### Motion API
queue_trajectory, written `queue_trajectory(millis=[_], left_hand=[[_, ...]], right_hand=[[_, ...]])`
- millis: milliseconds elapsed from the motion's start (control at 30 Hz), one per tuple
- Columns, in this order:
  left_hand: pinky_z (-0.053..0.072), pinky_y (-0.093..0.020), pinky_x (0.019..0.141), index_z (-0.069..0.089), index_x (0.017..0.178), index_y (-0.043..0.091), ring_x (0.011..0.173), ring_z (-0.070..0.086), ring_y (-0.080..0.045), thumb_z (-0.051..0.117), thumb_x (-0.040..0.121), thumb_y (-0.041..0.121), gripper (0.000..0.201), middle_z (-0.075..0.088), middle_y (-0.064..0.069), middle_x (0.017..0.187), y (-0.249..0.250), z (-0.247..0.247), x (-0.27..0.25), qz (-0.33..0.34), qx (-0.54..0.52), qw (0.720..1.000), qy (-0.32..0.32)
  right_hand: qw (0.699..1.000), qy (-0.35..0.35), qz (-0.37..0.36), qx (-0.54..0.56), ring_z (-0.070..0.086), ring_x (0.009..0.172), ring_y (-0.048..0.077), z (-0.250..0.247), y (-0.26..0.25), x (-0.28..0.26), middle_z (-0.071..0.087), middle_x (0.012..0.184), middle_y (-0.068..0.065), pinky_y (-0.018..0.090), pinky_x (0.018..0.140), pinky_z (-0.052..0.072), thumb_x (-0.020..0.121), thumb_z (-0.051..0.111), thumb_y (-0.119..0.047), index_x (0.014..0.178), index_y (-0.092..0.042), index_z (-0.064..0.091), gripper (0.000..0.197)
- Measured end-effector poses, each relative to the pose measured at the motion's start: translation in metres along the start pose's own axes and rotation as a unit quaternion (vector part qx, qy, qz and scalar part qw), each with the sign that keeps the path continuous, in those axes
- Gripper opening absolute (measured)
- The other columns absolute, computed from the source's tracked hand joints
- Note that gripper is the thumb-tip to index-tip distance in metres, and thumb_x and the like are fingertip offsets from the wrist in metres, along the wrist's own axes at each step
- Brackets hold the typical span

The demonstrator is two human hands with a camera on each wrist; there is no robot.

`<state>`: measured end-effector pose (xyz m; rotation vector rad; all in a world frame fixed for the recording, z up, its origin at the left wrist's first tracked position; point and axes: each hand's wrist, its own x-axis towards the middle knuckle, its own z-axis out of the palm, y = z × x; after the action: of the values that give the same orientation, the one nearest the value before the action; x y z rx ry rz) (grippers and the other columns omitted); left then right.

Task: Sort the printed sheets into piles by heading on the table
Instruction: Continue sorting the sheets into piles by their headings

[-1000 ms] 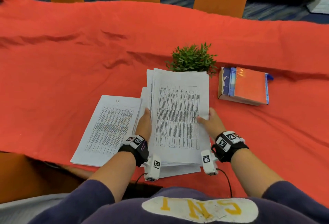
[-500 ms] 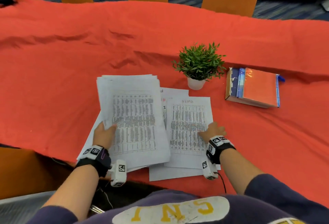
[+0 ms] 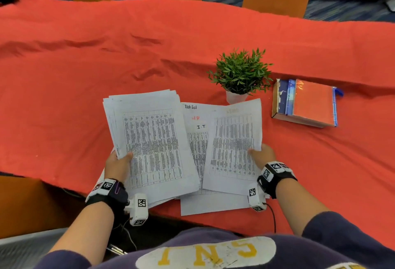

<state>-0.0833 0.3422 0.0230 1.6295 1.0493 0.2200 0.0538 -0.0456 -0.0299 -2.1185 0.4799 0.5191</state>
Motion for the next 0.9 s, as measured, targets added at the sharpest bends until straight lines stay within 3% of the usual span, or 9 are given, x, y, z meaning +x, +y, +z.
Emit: queue_trajectory(millis=[100,200,267,367,433,533,667,767,900], left_hand=[[0.043,-0.033,0.092,0.057,0.127,0.015,0.1,0.058,-0.019,0.058,0.092,0.011,0.035,0.062,0.0,0.111,0.001,0.004,-0.003,0.0,-0.004,1.0,-0.006],[0.042,-0.033,0.09,0.058,0.125,0.015,0.101,0.059,-0.02,0.057,0.092,0.01,0.033,0.062,0.001,0.109,0.002,0.005,-0.003,-0.006,-0.015,1.0,-0.005],[0.042,-0.033,0.09,0.059,0.125,0.015,0.1,0.059,-0.02,0.058,0.092,0.011,0.033,0.063,0.0,0.11,0.001,0.002,-0.002,-0.008,-0.015,1.0,0.001],[0.043,-0.035,0.091,0.058,0.126,0.015,0.101,0.06,-0.022,0.059,0.092,0.01,0.034,0.064,-0.001,0.112,-0.002,-0.003,0.001,-0.011,-0.023,1.0,0.004],[0.044,-0.036,0.093,0.058,0.125,0.015,0.101,0.06,-0.022,0.058,0.092,0.01,0.034,0.064,-0.001,0.112,-0.004,-0.006,0.001,-0.012,-0.024,1.0,0.004],[0.043,-0.036,0.092,0.058,0.124,0.013,0.102,0.06,-0.022,0.058,0.092,0.01,0.032,0.064,-0.002,0.113,-0.006,-0.01,0.003,-0.014,-0.019,1.0,0.009],[0.043,-0.036,0.09,0.058,0.123,0.013,0.1,0.058,-0.022,0.057,0.093,0.011,0.03,0.062,-0.001,0.112,-0.005,-0.011,0.001,-0.015,-0.013,1.0,0.012],[0.041,-0.035,0.089,0.057,0.123,0.011,0.1,0.056,-0.02,0.056,0.093,0.011,0.03,0.061,-0.001,0.112,-0.004,-0.008,0.001,-0.007,-0.009,1.0,0.017],[0.044,-0.036,0.093,0.058,0.124,0.013,0.103,0.059,-0.022,0.056,0.092,0.011,0.032,0.063,-0.003,0.114,-0.001,0.004,0.003,0.016,0.01,1.0,0.008]], right_hand=[[0.999,-0.031,-0.02,-0.025,0.062,0.088,0.025,0.009,-0.005,-0.005,0.066,0.111,0.014,0.024,0.059,0.049,0.091,0.058,-0.017,0.119,-0.004,0.06,0.031],[0.998,-0.032,-0.019,-0.055,0.065,0.091,0.028,0.028,-0.006,-0.002,0.064,0.112,0.016,0.034,0.074,0.058,0.081,0.066,-0.028,0.116,-0.007,0.064,0.041],[0.993,-0.014,-0.024,-0.117,0.062,0.097,0.031,0.042,-0.003,0.003,0.061,0.114,0.016,0.038,0.085,0.056,0.077,0.067,-0.034,0.114,-0.009,0.064,0.045],[0.985,-0.013,-0.03,-0.171,0.056,0.1,0.033,0.05,-0.015,-0.011,0.048,0.122,0.02,0.035,0.091,0.05,0.081,0.068,-0.022,0.115,-0.006,0.058,0.038],[0.985,-0.037,-0.025,-0.168,0.056,0.098,0.03,0.054,-0.017,-0.014,0.049,0.125,0.019,0.032,0.085,0.05,0.082,0.066,-0.01,0.114,-0.003,0.057,0.034],[0.988,-0.038,-0.044,-0.146,0.059,0.091,0.026,0.056,-0.017,-0.015,0.063,0.111,0.017,0.029,0.072,0.047,0.083,0.064,-0.002,0.109,-0.002,0.054,0.028],[0.997,-0.017,-0.05,-0.055,0.062,0.091,0.03,0.041,-0.02,-0.022,0.059,0.099,0.01,0.036,0.075,0.053,0.085,0.058,0.001,0.121,-0.007,0.041,0.04],[0.996,-0.021,-0.064,-0.05,0.062,0.09,0.03,0.012,-0.027,-0.025,0.065,0.106,0.016,0.036,0.077,0.052,0.087,0.059,-0.004,0.122,-0.002,0.053,0.035],[0.996,-0.009,-0.082,-0.026,0.06,0.072,0.026,-0.034,-0.029,-0.033,0.066,0.084,0.015,0.038,0.07,0.052,0.087,0.065,-0.015,0.103,0.001,0.066,0.023]])
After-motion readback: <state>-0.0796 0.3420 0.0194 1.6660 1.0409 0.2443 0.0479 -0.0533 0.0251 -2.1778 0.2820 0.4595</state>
